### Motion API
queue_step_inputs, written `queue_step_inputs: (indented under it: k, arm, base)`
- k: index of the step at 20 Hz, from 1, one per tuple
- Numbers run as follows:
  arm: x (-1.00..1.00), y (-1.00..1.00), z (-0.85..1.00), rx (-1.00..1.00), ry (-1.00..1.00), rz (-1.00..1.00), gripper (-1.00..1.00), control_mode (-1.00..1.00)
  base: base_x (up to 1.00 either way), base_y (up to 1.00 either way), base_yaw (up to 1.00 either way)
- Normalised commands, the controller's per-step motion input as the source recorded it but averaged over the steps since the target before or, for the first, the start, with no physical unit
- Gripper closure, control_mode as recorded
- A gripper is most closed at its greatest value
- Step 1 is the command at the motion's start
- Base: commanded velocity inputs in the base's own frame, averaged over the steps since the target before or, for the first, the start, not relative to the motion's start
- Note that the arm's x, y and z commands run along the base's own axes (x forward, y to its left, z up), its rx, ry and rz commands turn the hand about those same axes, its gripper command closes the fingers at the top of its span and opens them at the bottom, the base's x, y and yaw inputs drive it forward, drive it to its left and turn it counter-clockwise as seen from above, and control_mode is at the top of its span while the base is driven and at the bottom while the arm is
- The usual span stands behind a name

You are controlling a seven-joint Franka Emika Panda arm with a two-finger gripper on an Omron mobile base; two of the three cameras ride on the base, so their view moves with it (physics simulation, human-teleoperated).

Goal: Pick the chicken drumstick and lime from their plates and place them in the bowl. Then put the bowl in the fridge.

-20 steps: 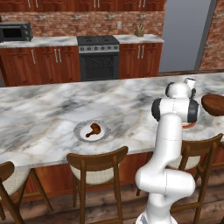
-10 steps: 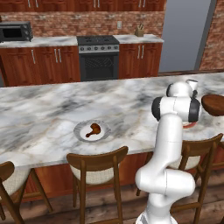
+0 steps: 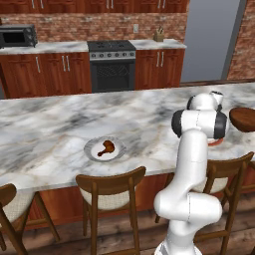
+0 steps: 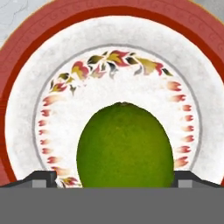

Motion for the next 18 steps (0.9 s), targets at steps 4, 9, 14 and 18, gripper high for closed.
queue_step_inputs:
  k: [4, 9, 14, 18]
  arm:
    - [-0.01, -0.11, -0.10, -0.01, -0.03, 0.07, -1.00, -1.00]
    - [0.00, -0.04, -0.09, 0.00, -0.01, 0.07, 1.00, -1.00]
    - [0.02, 0.00, -0.08, -0.02, 0.00, 0.09, 1.00, -1.00]
    - [-0.10, -0.10, 0.20, -0.03, -0.01, 0.12, 1.00, -1.00]
  base:
    - [0.00, 0.00, 0.00]
    - [0.00, 0.00, 0.00]
    - [0.00, 0.00, 0.00]
    - [0.00, 0.00, 0.00]
